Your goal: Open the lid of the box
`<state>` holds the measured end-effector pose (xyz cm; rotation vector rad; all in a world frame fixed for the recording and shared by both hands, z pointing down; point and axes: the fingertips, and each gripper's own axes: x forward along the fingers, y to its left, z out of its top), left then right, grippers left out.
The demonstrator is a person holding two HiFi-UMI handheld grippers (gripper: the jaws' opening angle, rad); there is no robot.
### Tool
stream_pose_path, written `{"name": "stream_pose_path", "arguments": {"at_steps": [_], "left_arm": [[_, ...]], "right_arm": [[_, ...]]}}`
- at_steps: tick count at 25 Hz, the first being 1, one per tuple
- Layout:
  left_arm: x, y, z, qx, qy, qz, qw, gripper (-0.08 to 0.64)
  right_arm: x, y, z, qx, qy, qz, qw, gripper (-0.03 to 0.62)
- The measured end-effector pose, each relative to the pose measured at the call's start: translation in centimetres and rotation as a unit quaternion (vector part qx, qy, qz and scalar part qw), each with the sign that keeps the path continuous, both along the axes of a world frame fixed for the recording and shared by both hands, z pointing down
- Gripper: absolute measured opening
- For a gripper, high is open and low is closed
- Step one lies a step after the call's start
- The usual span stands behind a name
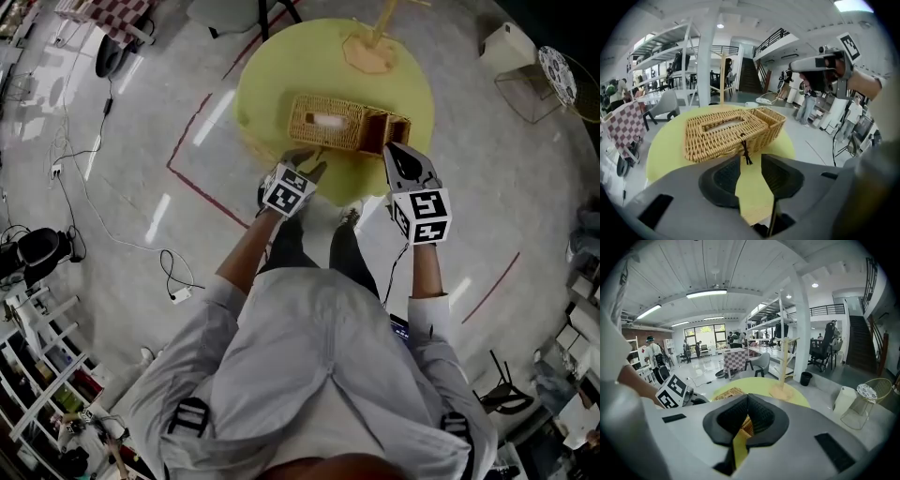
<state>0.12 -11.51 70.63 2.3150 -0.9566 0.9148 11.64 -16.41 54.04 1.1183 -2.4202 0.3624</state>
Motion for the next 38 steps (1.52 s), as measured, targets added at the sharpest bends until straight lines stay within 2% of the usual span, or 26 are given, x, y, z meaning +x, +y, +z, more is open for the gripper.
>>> {"name": "stream_pose_path", "arguments": {"at_steps": [6, 10, 16, 24, 32, 38], "left_arm": [[-0.7, -0.3, 1.2, -0.003, -0.01, -0.033, 0.9994, 0.11], [-0.7, -0.7, 0.9, 0.003, -0.006, -0.049, 0.9988, 0.047], [-0.6, -1.0, 0.3, 0.009, 0.002, -0.042, 0.9991, 0.035], [-0.6, -2.5, -4.4, 0.057, 0.015, -0.021, 0.998, 0.034], [-0.8, -6.0, -10.4, 0.119, 0.021, -0.015, 0.9925, 0.034], [-1.4, -9.7, -12.7, 0.14, 0.015, -0.015, 0.9899, 0.034]], "right_arm": [[0.4, 0.4, 0.3, -0.007, -0.001, 0.006, 1.0, 0.021], [0.6, 0.7, 0.2, -0.007, -0.002, 0.008, 1.0, 0.021], [0.9, 0.5, 0.1, -0.004, -0.004, 0.014, 1.0, 0.021], [0.2, -0.7, -1.6, 0.013, -0.009, 0.013, 1.0, 0.021], [-0.5, -1.8, -3.7, 0.029, -0.016, 0.016, 0.999, 0.021], [-0.1, -2.8, -4.1, 0.033, -0.016, 0.027, 0.999, 0.021]]}}
